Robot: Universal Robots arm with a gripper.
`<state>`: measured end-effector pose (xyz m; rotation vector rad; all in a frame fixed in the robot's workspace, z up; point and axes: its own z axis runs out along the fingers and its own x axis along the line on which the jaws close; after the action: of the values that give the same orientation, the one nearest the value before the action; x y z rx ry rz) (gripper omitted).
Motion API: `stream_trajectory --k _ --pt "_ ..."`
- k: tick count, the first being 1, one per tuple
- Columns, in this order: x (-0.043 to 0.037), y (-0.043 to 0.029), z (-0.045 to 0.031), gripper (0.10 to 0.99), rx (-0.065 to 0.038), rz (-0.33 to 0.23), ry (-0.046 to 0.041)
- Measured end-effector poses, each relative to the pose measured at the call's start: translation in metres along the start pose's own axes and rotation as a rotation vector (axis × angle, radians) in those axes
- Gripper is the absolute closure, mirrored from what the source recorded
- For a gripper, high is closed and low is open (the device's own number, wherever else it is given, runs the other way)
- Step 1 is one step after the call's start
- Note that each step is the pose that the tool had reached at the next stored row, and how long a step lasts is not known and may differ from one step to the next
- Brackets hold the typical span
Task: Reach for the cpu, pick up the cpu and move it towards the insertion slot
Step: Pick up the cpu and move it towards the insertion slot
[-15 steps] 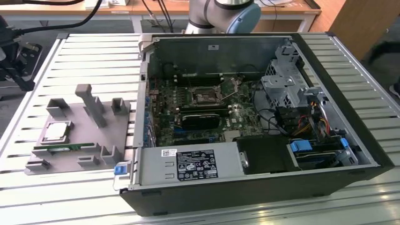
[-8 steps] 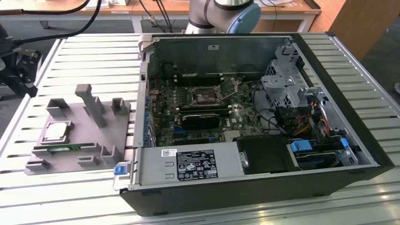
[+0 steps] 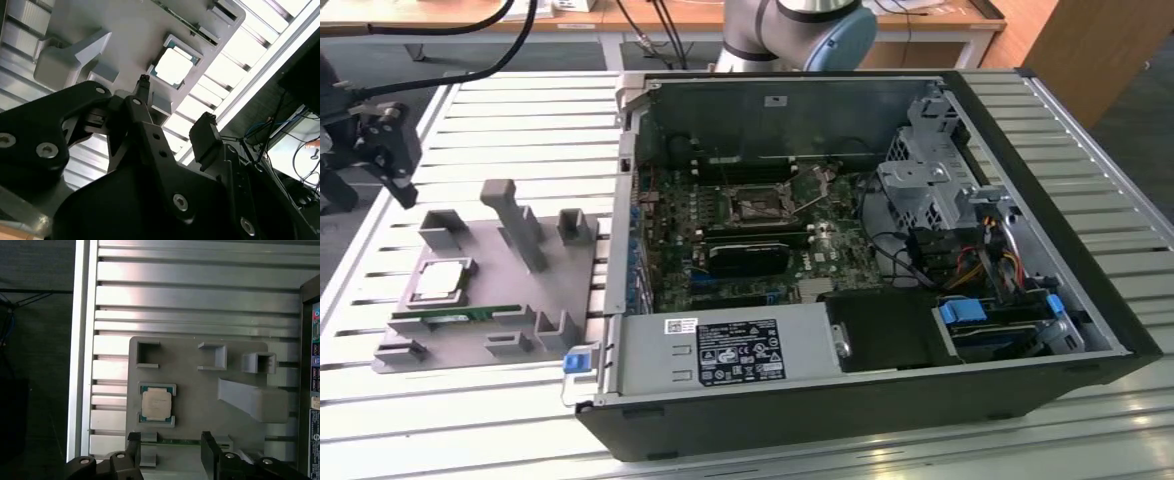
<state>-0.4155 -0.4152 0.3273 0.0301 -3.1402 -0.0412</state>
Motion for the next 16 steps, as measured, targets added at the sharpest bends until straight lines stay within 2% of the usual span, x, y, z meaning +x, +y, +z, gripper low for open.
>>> stream_trajectory --k 2,3,4,5,7,16 --pt "0.0000 0.0000 0.0000 0.443 0.001 0.000 0.0000" --pt "0.0000 0.0000 -0.0001 0.443 0.001 0.000 0.0001" --pt "0.0000 0.0000 0.0003 0.384 -0.003 0.000 0.0000" --pt "0.0001 -0.0005 0.0007 0.322 -0.013 0.000 0.0001" --pt "0.0000 -0.0037 0.0039 0.322 -0.017 0.000 -0.0005" --pt "0.0003 -0.0134 0.0199 0.322 -0.017 0.000 -0.0003"
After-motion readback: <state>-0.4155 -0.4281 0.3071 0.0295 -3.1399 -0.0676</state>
